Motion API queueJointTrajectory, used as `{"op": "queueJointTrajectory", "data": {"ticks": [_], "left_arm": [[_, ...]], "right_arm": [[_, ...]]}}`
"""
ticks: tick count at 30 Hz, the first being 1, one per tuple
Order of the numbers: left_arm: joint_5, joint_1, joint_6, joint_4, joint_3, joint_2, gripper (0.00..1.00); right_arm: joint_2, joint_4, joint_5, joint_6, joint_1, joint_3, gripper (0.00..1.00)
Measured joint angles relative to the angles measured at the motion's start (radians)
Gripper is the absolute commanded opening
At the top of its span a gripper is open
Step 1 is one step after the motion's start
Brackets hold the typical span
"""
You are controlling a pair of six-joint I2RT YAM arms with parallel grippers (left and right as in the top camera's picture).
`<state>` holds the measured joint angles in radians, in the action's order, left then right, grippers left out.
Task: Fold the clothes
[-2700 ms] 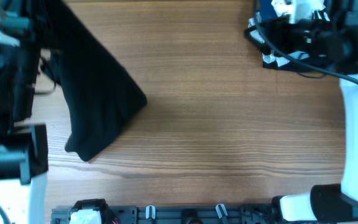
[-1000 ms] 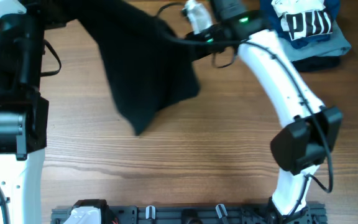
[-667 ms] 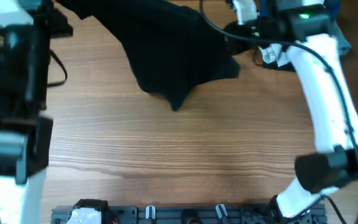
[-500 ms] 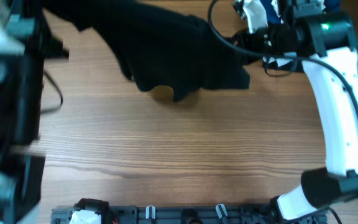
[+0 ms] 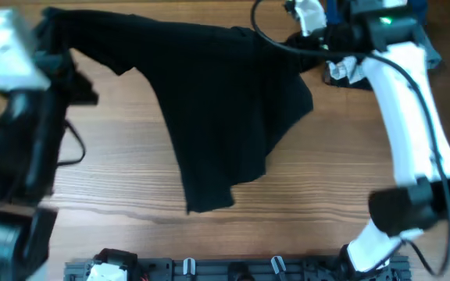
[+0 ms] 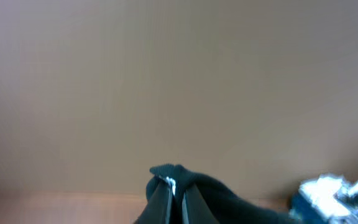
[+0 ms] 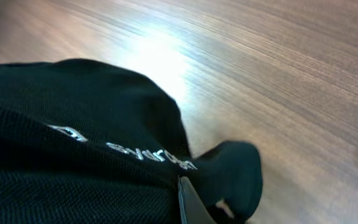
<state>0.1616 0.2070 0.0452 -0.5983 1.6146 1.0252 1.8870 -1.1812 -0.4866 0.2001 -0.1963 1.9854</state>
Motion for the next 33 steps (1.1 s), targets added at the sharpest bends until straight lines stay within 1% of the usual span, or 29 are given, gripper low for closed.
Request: {"op": "queueJointTrajectory", "data": {"ticks": [3, 4, 6, 7, 10, 12, 13, 15, 18, 22, 24, 27, 33], "left_arm": [[0.010, 0.000, 0.000, -0.066, 0.000, 0.072, 0.04], [0.012, 0.000, 0.000, -0.095, 0.001, 0.103, 0.04], [0.015, 0.000, 0.000, -0.146, 0.002, 0.162, 0.04], [0.019, 0.000, 0.000, -0.164, 0.002, 0.190, 0.04], [0.035, 0.000, 0.002, -0.220, 0.003, 0.298, 0.04], [0.040, 0.000, 0.005, -0.233, 0.004, 0.360, 0.04], [0.044, 0.000, 0.005, -0.233, 0.004, 0.426, 0.04], [0.048, -0.002, 0.006, -0.220, 0.004, 0.499, 0.04], [0.051, -0.010, 0.022, -0.166, 0.005, 0.608, 0.04], [0.034, -0.038, 0.056, -0.103, 0.004, 0.702, 0.04], [0.008, -0.063, 0.077, -0.082, 0.004, 0.724, 0.04], [-0.025, -0.121, 0.108, -0.067, 0.004, 0.731, 0.04], [-0.063, -0.243, 0.129, -0.048, 0.005, 0.731, 0.04]], "right_arm": [[0.108, 0.063, 0.017, 0.015, -0.004, 0.000, 0.04], [0.154, 0.084, 0.024, 0.019, -0.006, 0.000, 0.13], [0.234, 0.129, 0.041, 0.029, -0.011, 0.000, 0.53], [0.266, 0.142, 0.049, 0.027, -0.012, 0.000, 0.59], [0.349, 0.163, 0.078, 0.030, -0.011, -0.002, 0.68], [0.369, 0.153, 0.090, 0.020, -0.010, -0.003, 0.71], [0.368, 0.150, 0.092, 0.018, -0.010, -0.003, 0.71], [0.351, 0.126, 0.090, 0.014, -0.010, -0.003, 0.71], [0.301, 0.055, 0.071, 0.010, -0.013, -0.003, 0.72], [0.216, 0.008, 0.061, 0.010, -0.052, -0.003, 0.72], [0.189, -0.017, 0.061, 0.010, -0.103, -0.002, 0.72], [0.183, -0.034, 0.068, 0.010, -0.218, -0.006, 0.73], [0.183, -0.035, 0.107, -0.028, -0.392, -0.080, 0.73]]}}
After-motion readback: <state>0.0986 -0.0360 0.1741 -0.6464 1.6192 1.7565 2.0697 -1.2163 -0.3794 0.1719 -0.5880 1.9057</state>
